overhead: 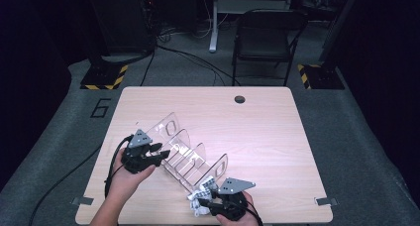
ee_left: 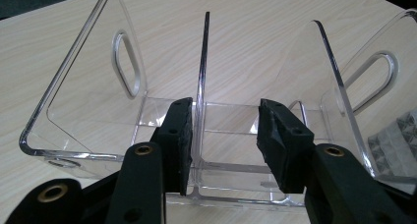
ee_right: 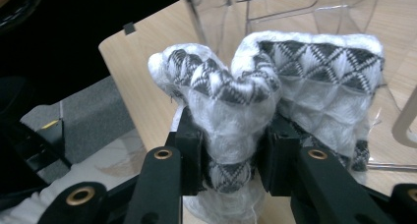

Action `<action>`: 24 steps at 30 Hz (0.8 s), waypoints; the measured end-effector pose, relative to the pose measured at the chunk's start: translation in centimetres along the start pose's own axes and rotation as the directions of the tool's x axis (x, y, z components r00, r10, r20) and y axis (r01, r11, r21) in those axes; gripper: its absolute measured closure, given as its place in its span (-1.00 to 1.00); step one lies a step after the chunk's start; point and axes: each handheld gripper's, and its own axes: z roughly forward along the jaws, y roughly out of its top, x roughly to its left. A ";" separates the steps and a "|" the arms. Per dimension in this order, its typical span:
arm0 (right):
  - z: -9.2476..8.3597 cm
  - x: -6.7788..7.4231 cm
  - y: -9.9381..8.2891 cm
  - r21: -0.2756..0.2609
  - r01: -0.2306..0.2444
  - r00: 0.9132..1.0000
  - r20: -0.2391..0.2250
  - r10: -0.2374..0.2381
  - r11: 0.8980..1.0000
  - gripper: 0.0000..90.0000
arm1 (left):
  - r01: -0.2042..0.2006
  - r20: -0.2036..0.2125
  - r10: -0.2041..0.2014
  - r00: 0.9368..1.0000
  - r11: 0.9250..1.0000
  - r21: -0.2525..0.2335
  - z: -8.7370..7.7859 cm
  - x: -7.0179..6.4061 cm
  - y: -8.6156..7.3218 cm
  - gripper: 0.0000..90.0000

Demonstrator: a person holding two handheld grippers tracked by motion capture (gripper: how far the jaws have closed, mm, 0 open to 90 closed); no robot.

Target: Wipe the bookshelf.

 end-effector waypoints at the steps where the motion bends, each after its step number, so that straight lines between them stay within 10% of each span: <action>1: 0.1 -0.1 0.0 -0.002 -0.019 1.000 0.006 0.020 1.000 0.48 | 0.002 0.005 -0.002 1.000 1.000 0.002 0.0 0.0 0.0 0.28; 17: -1.5 -3.2 0.1 -0.033 -0.071 0.988 0.134 0.075 0.997 0.43 | 0.032 0.096 -0.032 0.995 0.999 -0.003 -0.4 -0.7 0.0 0.13; 24: -1.9 -4.8 0.5 -0.041 -0.099 0.979 0.174 0.104 0.994 0.43 | -0.047 0.098 0.043 0.994 0.998 0.044 -0.4 -1.2 0.0 0.05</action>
